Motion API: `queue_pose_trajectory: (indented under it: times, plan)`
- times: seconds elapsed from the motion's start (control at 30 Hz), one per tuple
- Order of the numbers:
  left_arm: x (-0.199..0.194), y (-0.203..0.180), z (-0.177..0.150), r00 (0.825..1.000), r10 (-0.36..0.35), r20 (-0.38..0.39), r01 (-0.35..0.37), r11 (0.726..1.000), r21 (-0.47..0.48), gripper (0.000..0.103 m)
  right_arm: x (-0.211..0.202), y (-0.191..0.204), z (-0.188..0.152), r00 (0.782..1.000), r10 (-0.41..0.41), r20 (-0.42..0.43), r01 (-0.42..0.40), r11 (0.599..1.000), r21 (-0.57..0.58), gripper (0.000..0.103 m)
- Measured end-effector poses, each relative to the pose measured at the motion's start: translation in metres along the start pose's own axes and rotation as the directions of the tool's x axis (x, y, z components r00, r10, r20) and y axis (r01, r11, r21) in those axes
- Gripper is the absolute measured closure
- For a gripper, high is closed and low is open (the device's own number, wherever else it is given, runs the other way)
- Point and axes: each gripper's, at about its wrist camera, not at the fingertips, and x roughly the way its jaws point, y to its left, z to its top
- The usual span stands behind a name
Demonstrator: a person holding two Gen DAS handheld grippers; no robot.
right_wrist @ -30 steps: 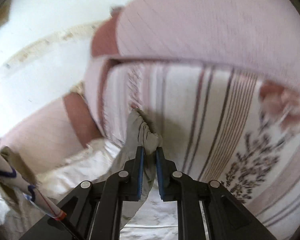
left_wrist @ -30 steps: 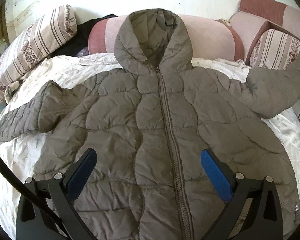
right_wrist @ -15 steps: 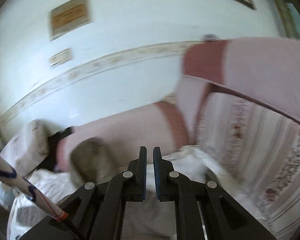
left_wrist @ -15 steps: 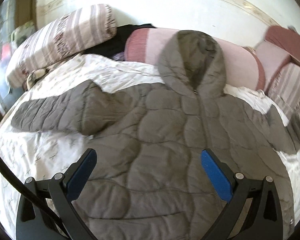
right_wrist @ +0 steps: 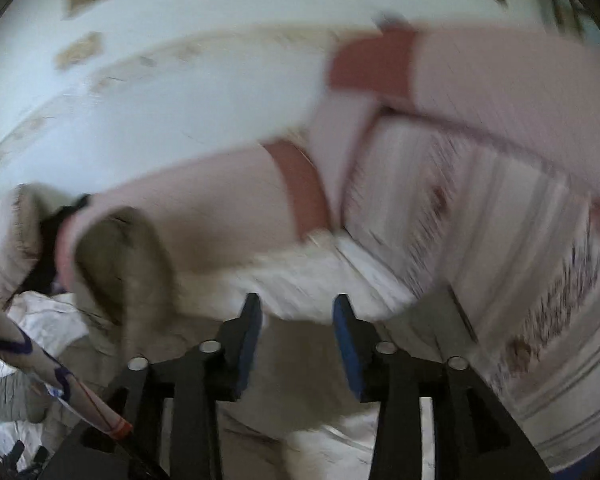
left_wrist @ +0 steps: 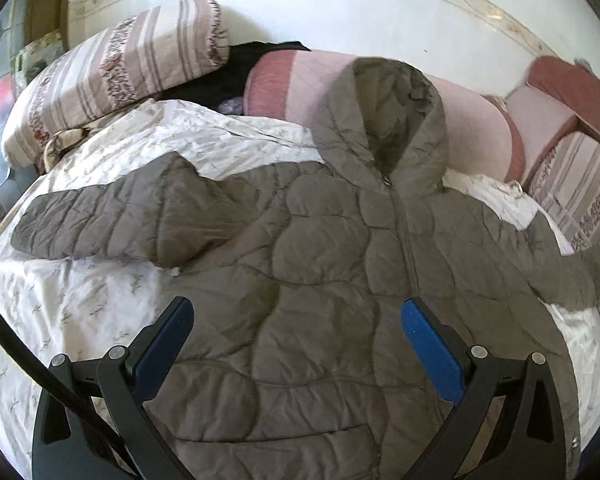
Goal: Fold large clothes
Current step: 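Lift the held sleeve and carry it across the jacket body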
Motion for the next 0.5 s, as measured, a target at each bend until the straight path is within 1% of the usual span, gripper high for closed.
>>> queue_pose_trajectory:
  times: [0.03,0.07,0.13,0.23,0.33,0.4,0.47,0.5]
  plan:
    - [0.003,-0.006,-0.001,1.0,-0.004,-0.009,0.004,1.0,0.013,0.0,0.015,-0.028,-0.009,0.999,-0.043,-0.027,0.044,0.998,0.044,0.059]
    - [0.007,-0.013,-0.003,1.0,-0.007,-0.017,0.007,1.0,0.03,0.0,0.024,-0.046,-0.014,0.997,-0.066,-0.041,0.069,0.995,0.072,0.059]
    - [0.013,-0.027,-0.006,0.999,-0.011,-0.032,0.013,0.998,0.06,0.0,0.046,-0.087,-0.025,0.992,-0.09,-0.084,0.1,0.987,0.128,0.059]
    - [0.021,-0.047,-0.013,0.999,-0.012,-0.044,0.017,0.994,0.11,0.0,0.082,-0.143,-0.048,0.981,-0.125,-0.15,0.157,0.962,0.225,0.059]
    - [0.026,-0.063,-0.017,0.999,-0.009,-0.043,0.015,0.988,0.152,0.0,0.11,-0.178,-0.064,0.973,-0.146,-0.18,0.192,0.944,0.269,0.059]
    - [0.029,-0.07,-0.02,0.999,-0.007,-0.037,0.013,0.984,0.175,0.0,0.124,-0.192,-0.07,0.969,-0.151,-0.193,0.202,0.939,0.279,0.059]
    - [0.031,-0.076,-0.022,1.0,-0.003,-0.028,0.009,0.98,0.197,0.0,0.145,-0.205,-0.074,0.964,-0.169,-0.206,0.224,0.933,0.283,0.054]
    - [0.032,-0.078,-0.024,1.0,-0.001,-0.023,0.006,0.979,0.206,0.0,0.153,-0.21,-0.075,0.962,-0.177,-0.206,0.233,0.929,0.288,0.054]
